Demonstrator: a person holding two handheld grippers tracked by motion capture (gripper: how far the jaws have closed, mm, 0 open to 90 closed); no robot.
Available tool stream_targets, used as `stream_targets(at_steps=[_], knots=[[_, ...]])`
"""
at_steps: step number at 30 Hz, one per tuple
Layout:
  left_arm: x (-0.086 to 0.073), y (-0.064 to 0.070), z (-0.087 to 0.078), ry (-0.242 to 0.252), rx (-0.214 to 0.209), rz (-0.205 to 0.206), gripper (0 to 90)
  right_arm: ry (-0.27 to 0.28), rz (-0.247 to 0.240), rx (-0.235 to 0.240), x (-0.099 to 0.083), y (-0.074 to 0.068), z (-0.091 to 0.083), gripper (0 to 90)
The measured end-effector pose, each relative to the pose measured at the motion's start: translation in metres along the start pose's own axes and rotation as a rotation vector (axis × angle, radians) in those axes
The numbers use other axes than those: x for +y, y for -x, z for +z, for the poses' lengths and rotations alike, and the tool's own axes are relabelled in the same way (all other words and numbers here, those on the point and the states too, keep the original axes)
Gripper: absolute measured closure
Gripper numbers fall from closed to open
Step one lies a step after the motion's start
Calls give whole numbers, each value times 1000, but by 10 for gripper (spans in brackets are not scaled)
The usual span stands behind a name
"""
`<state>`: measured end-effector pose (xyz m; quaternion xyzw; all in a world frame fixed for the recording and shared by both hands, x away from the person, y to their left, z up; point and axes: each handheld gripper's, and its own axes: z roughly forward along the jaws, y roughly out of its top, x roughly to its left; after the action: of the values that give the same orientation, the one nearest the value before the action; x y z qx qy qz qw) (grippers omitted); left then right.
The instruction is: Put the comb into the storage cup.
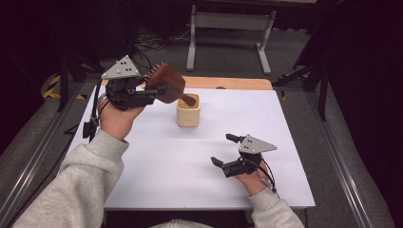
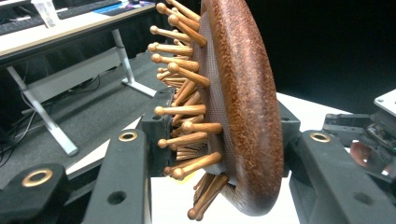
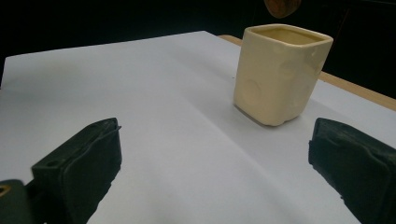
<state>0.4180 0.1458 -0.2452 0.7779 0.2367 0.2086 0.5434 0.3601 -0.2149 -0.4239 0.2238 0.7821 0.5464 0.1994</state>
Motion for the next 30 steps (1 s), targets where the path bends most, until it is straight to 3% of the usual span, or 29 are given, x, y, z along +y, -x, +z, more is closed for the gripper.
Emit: stream_targets(at_steps=[18, 30], knots=[[-5, -12, 21, -20, 44, -34, 559, -2, 1, 0, 0, 1, -1, 30], [-13, -20, 48, -48, 57, -77, 557, -1, 6, 1, -2, 3, -1, 30]])
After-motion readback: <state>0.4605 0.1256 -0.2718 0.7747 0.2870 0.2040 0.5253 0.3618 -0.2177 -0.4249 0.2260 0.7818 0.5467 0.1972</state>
